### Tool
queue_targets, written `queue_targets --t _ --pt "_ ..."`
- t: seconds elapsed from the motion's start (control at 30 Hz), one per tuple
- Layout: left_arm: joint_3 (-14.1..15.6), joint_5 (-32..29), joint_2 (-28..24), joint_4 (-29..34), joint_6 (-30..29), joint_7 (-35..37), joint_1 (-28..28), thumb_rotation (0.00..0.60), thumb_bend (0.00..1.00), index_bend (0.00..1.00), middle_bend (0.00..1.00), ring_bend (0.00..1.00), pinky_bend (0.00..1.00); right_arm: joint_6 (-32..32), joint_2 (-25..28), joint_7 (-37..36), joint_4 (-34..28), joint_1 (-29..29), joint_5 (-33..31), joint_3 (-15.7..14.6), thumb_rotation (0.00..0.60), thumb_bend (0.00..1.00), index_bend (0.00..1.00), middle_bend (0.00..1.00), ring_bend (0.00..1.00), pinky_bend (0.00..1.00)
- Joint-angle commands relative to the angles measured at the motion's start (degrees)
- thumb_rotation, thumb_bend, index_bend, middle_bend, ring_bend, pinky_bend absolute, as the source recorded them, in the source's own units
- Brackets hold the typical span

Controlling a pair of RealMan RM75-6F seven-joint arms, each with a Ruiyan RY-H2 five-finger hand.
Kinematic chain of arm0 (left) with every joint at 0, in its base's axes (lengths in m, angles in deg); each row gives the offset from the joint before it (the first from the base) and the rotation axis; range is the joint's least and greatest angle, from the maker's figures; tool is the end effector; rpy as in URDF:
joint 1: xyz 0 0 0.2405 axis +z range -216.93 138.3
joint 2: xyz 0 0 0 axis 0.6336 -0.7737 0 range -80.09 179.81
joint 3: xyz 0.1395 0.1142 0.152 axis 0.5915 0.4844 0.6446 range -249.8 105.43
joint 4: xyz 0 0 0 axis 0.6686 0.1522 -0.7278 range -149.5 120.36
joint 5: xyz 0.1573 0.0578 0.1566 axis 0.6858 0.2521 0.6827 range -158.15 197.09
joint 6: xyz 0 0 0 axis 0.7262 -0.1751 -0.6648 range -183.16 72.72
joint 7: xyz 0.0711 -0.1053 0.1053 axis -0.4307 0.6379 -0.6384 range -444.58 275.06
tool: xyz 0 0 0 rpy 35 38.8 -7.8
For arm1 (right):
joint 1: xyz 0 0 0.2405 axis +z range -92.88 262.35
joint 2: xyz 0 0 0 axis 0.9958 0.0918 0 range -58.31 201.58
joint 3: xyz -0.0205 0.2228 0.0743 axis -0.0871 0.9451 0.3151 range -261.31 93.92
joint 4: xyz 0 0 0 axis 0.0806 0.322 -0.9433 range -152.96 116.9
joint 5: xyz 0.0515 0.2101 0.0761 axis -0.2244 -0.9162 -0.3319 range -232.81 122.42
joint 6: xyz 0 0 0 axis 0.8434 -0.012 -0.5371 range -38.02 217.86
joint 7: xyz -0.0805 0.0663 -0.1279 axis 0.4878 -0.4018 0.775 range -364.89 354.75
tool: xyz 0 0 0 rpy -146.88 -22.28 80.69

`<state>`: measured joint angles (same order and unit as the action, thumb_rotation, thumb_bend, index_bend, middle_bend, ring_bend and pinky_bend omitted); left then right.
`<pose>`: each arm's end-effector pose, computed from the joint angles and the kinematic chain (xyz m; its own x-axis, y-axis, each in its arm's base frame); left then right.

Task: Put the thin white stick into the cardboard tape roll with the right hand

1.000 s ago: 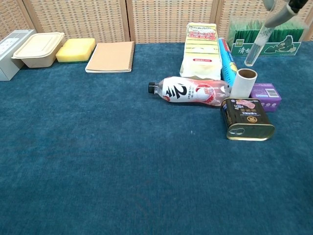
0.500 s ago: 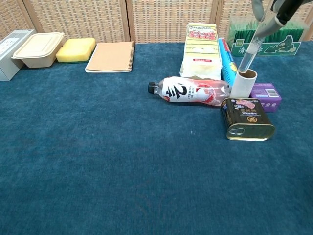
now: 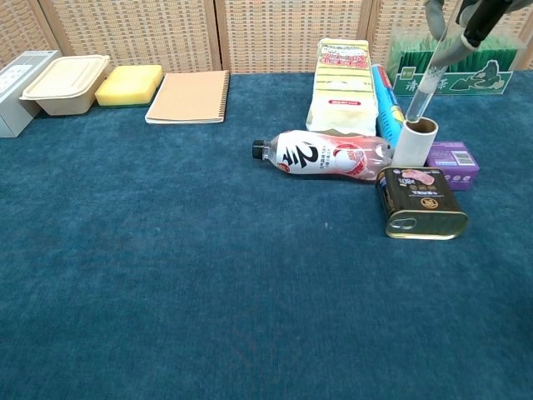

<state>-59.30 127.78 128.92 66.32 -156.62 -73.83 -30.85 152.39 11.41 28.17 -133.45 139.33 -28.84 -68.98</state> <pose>-0.2694 0.0656 0.0544 0.0886 0.1132 0.9896 0.9806 -0.1845 -0.0667 -0.0799 -0.3665 0.0866 0.4086 -0.2574 0.8757 -0.9124 -0.1405 0.3845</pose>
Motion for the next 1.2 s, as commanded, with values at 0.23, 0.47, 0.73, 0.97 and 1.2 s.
queue_targets --t 0.23,0.47,0.73,0.97,1.2 --pt "0.0 -0.2 0.2 0.7 0.8 -0.9 -0.1 0.6 0.18 0.23 0.15 0.1 0.27 -1.2 1.2 -1.8 0.6 -0.6 1.3 -0.4 0.6 0.44 0.79 1.0 1.0 0.98" --pt "0.1 0.1 0.2 0.7 0.7 -1.2 0.0 0.6 0.18 0.24 0.15 0.1 0.27 -1.6 2.6 -2.6 0.4 -1.5 2.0 -1.0 0.6 0.44 0.79 1.0 1.0 0.98" --pt "0.2 0.2 0.3 0.4 0.5 -1.1 0.1 0.6 0.18 0.24 0.15 0.1 0.27 -2.4 1.9 -3.3 1.2 -1.5 2.2 -1.7 0.6 0.44 0.79 1.0 1.0 0.98" --pt "0.2 0.1 0.3 0.5 0.7 -1.1 0.1 0.6 0.18 0.23 0.15 0.1 0.27 -2.5 0.7 -3.4 1.9 -1.2 2.2 -2.0 0.6 0.44 0.79 1.0 1.0 0.98" --pt "-0.1 -0.5 0.2 0.5 0.7 -0.6 0.1 0.6 0.18 0.24 0.15 0.1 0.27 -3.0 -2.1 -2.8 4.1 -0.2 1.2 -2.7 0.6 0.44 0.79 1.0 1.0 0.98"
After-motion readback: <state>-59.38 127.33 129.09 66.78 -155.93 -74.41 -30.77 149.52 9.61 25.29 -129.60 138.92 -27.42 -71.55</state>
